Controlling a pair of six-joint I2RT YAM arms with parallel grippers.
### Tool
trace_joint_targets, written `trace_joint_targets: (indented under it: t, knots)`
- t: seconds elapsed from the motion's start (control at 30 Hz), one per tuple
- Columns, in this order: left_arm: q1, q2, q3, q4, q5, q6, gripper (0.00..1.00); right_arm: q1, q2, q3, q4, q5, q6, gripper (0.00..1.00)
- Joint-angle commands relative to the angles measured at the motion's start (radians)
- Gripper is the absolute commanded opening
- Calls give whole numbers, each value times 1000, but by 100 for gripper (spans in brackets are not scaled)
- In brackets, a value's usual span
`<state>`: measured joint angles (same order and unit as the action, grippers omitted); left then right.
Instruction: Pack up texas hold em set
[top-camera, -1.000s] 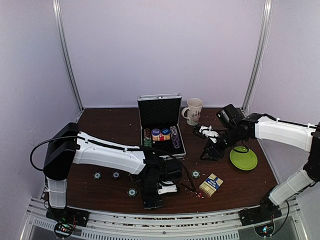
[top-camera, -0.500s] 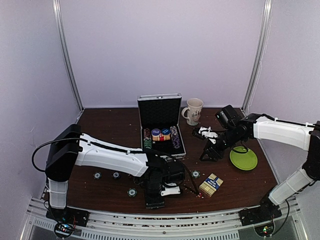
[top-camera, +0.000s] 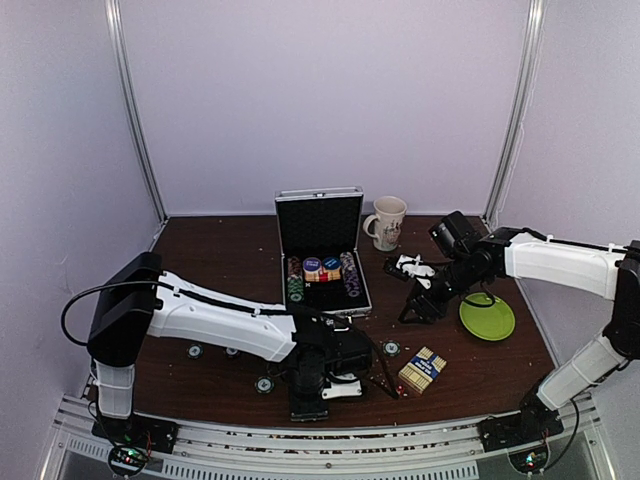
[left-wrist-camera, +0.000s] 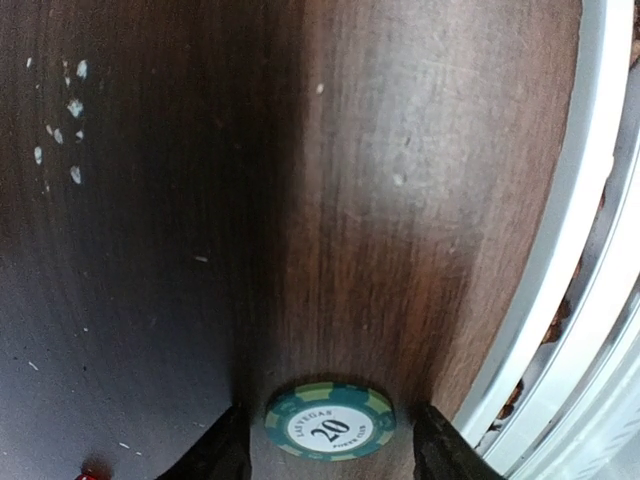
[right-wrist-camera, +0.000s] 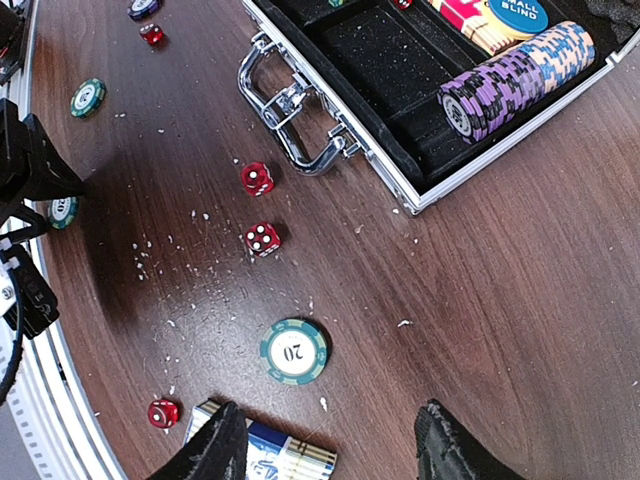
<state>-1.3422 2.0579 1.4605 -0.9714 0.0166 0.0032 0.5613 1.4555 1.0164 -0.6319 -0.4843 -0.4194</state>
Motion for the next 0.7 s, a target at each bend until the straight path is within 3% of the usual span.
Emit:
trace_joint_targets:
  t: [0.0, 0.47, 0.67]
  knots:
    - [-17, 9, -43, 4, 47, 23, 58, -6, 3, 18, 1, -14, -3, 58]
    - [-18, 36, -39, 3, -5, -7, 47, -6, 3, 16, 0, -13, -5, 57]
    - [-18, 42, -31, -5, -8, -8, 30, -6, 0, 14, 0, -11, -6, 57]
